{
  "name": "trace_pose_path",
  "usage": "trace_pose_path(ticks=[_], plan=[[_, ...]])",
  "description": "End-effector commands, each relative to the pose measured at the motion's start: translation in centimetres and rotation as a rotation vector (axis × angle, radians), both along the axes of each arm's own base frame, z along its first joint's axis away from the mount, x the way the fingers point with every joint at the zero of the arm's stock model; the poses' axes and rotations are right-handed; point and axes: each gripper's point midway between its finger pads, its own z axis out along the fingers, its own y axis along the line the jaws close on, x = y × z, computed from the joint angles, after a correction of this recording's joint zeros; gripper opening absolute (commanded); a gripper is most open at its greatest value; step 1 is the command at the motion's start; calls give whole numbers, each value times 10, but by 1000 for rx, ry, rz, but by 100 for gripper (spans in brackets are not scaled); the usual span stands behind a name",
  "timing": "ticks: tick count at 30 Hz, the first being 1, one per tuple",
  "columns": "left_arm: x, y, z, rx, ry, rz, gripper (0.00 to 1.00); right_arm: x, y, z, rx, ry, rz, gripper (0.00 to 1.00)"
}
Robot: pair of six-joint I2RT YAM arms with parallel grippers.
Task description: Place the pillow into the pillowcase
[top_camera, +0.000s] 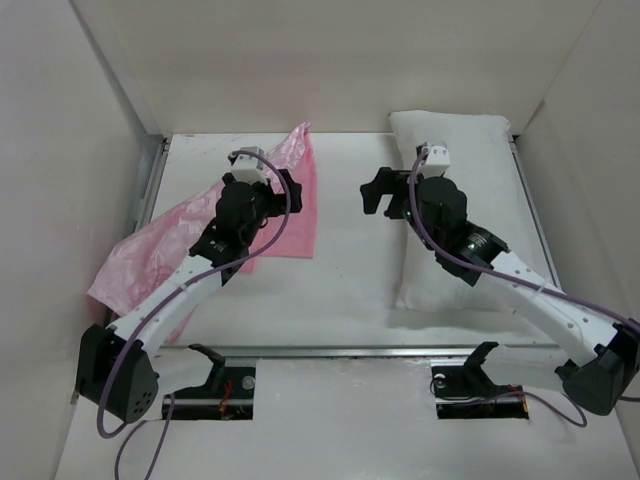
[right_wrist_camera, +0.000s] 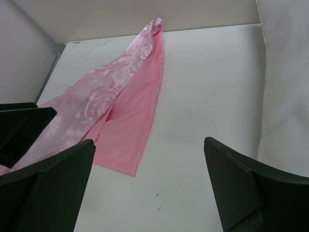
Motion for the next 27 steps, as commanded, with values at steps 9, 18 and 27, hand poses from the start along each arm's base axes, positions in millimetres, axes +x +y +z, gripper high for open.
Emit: trace_pose_path(ticks=[9, 18, 27], plan=[[-20, 56, -10, -11, 59, 270, 100, 39, 62, -58, -123, 160, 125, 100], [-59, 89, -47, -76, 148, 404, 100, 42, 158, -136, -226, 323, 584, 100], [-62, 105, -83, -69, 263, 502, 100, 86, 181, -197, -298, 423, 514, 96]])
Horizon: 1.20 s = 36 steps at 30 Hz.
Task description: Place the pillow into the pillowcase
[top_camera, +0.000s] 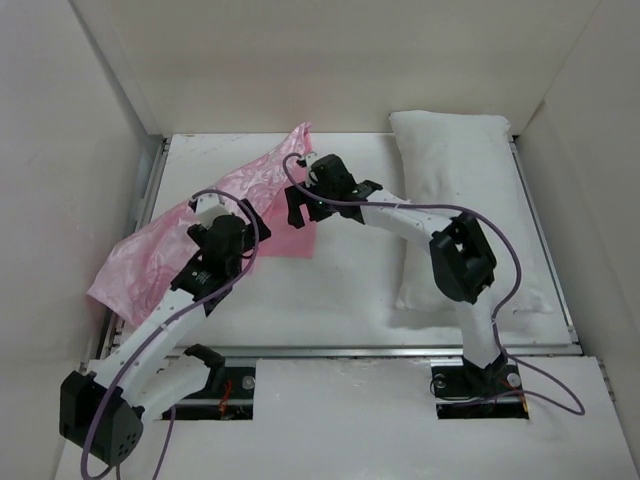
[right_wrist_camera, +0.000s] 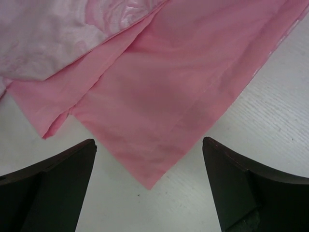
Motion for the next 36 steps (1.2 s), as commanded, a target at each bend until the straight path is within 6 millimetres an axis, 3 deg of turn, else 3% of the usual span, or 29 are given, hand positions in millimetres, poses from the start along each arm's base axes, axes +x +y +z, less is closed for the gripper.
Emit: trace_pose_path(ticks=[1, 3, 4, 10, 11, 13, 18, 19, 21, 23, 25, 26, 27, 28, 30, 31, 32, 34, 35, 36], plan=[[2, 17, -28, -11, 86, 96, 100, 20, -2, -9, -59, -18, -66, 97], [4, 17, -39, -7, 124, 91, 100, 31, -14, -23, -126, -30, -144, 97], [4, 17, -41, -3, 132, 92, 100, 36, -15, -18, -128, -48, -161, 98], [14, 27, -51, -71, 172, 144, 96, 38, -17, -47, -162, -4, -196, 98], [17, 29, -50, -68, 177, 143, 96, 37, -18, -59, -178, 10, -195, 98], [17, 30, -56, -64, 198, 134, 95, 37, -18, -62, -186, 18, -194, 98], [18, 30, -63, -45, 229, 132, 100, 33, 2, -78, -181, 20, -171, 98], [17, 31, -65, -42, 238, 133, 100, 33, 10, -72, -163, 3, -162, 96], [15, 32, -69, -48, 254, 155, 100, 38, 9, -82, -173, -2, -193, 79], [11, 38, -76, -30, 278, 186, 100, 37, 10, -82, -167, 0, -232, 48], [8, 43, -79, -9, 307, 213, 100, 38, 5, -78, -168, -6, -271, 36], [7, 48, -79, 7, 310, 231, 100, 40, -6, -79, -197, -22, -317, 15], [9, 46, -78, -2, 309, 236, 100, 42, -12, -77, -206, -32, -349, 4], [9, 52, -76, 4, 310, 256, 100, 43, -19, -65, -202, -53, -384, 0], [10, 52, -83, 6, 329, 261, 100, 41, -36, -61, -227, -63, -457, 0], [12, 51, -79, 2, 321, 261, 100, 38, -57, -67, -290, -80, -521, 0], [12, 49, -84, 3, 336, 255, 100, 35, -67, -54, -282, -89, -575, 0], [14, 49, -88, -7, 352, 260, 100, 28, -108, -64, -361, -54, -638, 0], [14, 48, -88, -6, 357, 247, 100, 27, -118, -51, -342, -55, -650, 0], [13, 44, -94, -15, 377, 229, 100, 25, -129, -52, -339, -38, -668, 0]])
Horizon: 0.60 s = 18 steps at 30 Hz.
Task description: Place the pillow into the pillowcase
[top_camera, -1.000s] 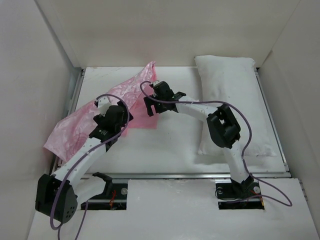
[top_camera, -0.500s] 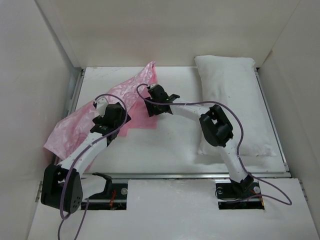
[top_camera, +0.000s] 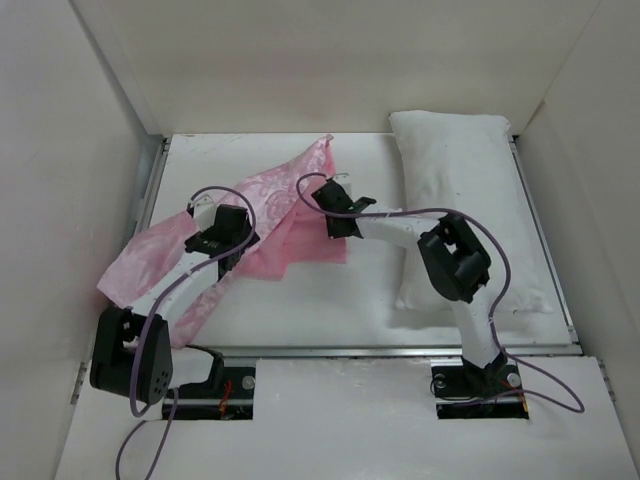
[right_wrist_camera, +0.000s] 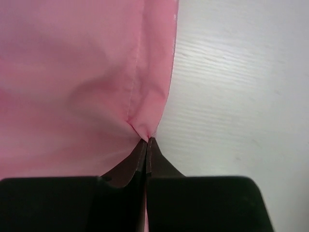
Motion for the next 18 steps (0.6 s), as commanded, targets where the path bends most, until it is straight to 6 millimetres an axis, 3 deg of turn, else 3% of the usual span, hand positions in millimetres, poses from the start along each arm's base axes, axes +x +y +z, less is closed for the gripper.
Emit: trace_pose_path(ticks=[1, 2, 5, 7, 11, 16, 18], plan=[[9, -7, 4, -29, 0, -14, 98, 9, -68, 32, -15, -31, -180, 0], [10, -10, 5, -43, -5, -24, 98, 0, -81, 22, -27, 1, -187, 0], [18, -34, 5, -109, -24, -139, 94, -7, -93, 24, -6, 10, -185, 0], [15, -61, 2, -117, -29, -267, 93, -9, -95, 25, -12, 10, -178, 0], [-1, -94, 7, -136, -20, -423, 94, -9, -105, 30, -47, -5, -203, 0], [-30, -113, 1, -153, 53, -550, 94, -10, -122, 33, -28, 16, -227, 0], [-46, -101, -16, -155, 153, -468, 90, -9, -125, 36, -2, 16, -228, 0]])
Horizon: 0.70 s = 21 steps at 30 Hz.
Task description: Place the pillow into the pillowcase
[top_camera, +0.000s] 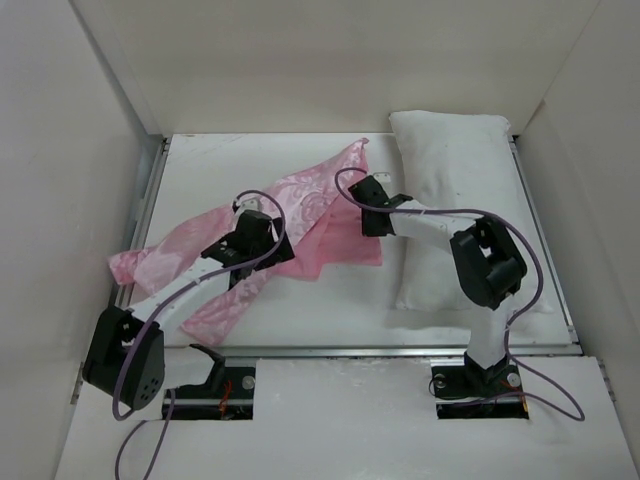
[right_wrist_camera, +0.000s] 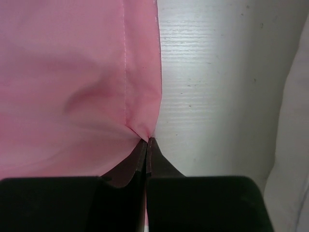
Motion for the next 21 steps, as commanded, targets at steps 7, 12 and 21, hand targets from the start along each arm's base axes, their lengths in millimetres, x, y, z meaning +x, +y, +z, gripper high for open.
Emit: trace_pose_path(ticks=[7, 12, 21], plan=[[-78, 35, -40, 112, 366, 173, 88, 10, -30, 28, 54, -41, -71, 0], [-90, 23, -56, 76, 423, 170, 88, 16, -45, 32, 89, -41, -102, 0], [-108, 32, -94, 241, 517, 151, 67, 15, -51, 33, 98, -48, -120, 0]])
